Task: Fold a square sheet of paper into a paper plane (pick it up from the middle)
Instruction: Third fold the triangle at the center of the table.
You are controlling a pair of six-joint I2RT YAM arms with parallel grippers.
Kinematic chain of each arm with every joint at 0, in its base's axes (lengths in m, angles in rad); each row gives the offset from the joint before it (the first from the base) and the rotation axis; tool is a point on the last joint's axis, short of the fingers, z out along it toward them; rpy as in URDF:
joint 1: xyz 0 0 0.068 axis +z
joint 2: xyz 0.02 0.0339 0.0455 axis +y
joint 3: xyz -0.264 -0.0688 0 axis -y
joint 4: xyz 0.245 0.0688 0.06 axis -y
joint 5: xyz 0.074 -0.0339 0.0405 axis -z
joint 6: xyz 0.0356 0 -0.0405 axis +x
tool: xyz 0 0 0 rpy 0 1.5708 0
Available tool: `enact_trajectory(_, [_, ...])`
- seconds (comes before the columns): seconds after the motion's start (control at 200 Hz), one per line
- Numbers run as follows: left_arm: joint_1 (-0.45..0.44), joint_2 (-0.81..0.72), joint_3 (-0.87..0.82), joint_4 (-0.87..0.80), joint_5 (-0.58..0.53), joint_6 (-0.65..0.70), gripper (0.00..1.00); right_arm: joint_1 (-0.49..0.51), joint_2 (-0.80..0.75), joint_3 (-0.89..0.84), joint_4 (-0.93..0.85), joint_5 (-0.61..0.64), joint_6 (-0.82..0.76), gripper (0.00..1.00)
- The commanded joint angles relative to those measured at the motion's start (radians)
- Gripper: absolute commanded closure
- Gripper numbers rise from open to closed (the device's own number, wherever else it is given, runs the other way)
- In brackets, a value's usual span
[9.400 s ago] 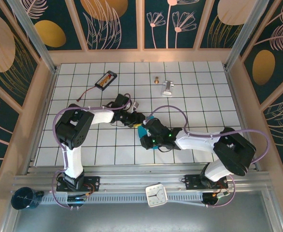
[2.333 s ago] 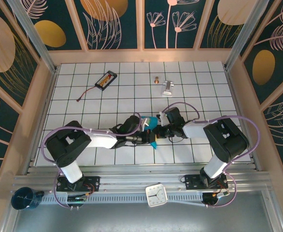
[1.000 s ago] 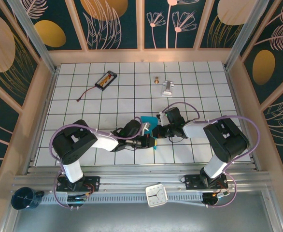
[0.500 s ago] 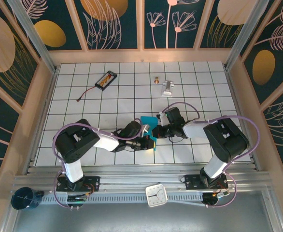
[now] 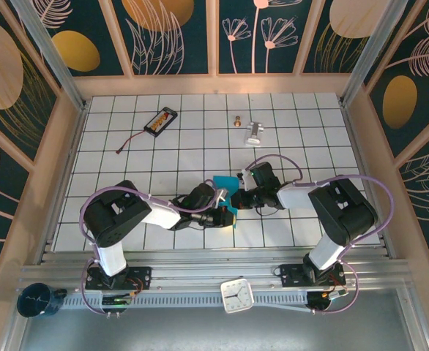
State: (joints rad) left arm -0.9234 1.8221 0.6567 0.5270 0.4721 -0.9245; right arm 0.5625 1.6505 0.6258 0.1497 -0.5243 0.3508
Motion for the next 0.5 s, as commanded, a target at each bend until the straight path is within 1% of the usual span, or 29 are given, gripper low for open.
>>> enact_trajectory(0.0, [-0.037,0.009,-0.013,-0.112,0.041,0.031,0.99,0.007,0.061,-0.028,-0.094,0.083,0.011,1.0])
enact_trajectory(0.36, [-0.064,-0.007,0.027,-0.252,0.008,0.088,1.0,0.008,0.07,-0.017,-0.101,0.087,0.011,1.0])
enact_trajectory(0.495, [-0.076,-0.007,0.045,-0.273,0.016,0.099,1.0,0.008,0.069,-0.015,-0.102,0.09,0.011,1.0])
